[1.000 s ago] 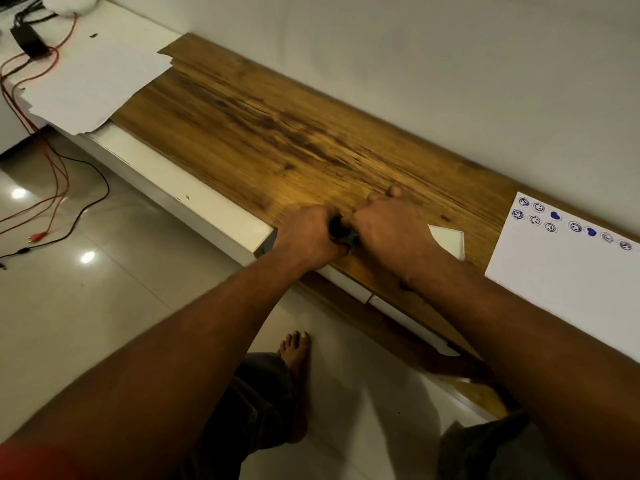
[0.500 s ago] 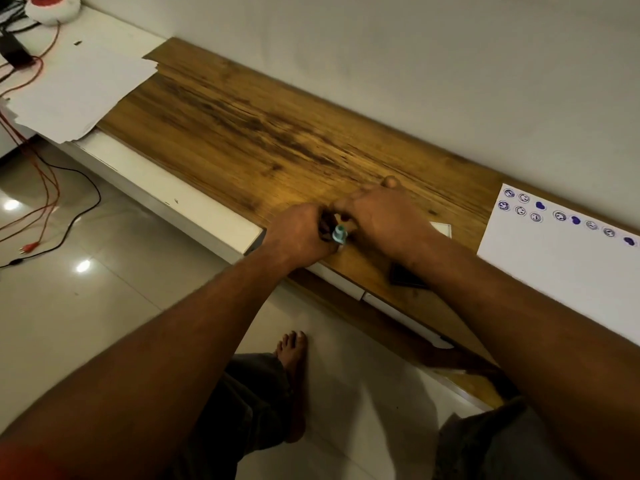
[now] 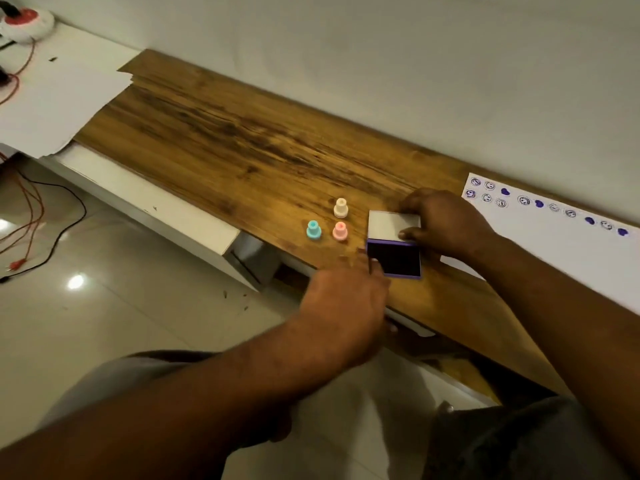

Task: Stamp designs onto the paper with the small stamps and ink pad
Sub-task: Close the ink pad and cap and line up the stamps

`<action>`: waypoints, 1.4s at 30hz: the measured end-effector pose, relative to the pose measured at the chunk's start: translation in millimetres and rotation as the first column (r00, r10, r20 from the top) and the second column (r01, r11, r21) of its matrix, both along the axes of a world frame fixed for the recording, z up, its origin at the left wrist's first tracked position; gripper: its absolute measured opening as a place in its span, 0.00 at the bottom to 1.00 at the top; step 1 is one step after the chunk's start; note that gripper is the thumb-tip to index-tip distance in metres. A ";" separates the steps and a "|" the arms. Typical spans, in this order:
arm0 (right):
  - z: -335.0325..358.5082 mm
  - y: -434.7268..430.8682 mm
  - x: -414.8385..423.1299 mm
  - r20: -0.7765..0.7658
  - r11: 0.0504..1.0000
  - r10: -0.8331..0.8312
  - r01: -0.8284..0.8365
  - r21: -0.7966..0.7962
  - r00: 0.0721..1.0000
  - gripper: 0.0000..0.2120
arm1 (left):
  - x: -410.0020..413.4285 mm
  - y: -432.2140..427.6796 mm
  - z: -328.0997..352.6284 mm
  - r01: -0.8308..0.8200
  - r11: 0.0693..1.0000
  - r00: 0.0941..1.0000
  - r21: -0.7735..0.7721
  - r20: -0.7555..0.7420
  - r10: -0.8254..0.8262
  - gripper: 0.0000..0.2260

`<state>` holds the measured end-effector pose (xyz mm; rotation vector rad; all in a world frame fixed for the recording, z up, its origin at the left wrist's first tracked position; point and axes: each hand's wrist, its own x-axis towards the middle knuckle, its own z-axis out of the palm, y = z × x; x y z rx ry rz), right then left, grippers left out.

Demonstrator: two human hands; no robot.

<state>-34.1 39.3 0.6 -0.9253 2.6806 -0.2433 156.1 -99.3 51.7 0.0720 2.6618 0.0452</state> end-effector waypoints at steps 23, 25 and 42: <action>8.7 17.4 15.7 0.174 0.973 0.160 -0.126 -0.193 0.972 0.08 | 15.0 38.7 -42.2 0.205 0.976 0.961 -0.070 0.204 -0.187 0.44; 6.3 19.1 18.8 0.195 0.969 0.211 -0.179 -0.170 0.958 0.11 | 12.9 37.6 -39.7 0.200 0.978 0.959 -0.059 0.219 -0.183 0.44; -1.8 18.8 27.7 0.035 0.937 0.347 -0.345 -0.050 0.937 0.29 | 10.2 36.3 -32.6 0.177 0.982 0.954 -0.063 0.256 -0.155 0.47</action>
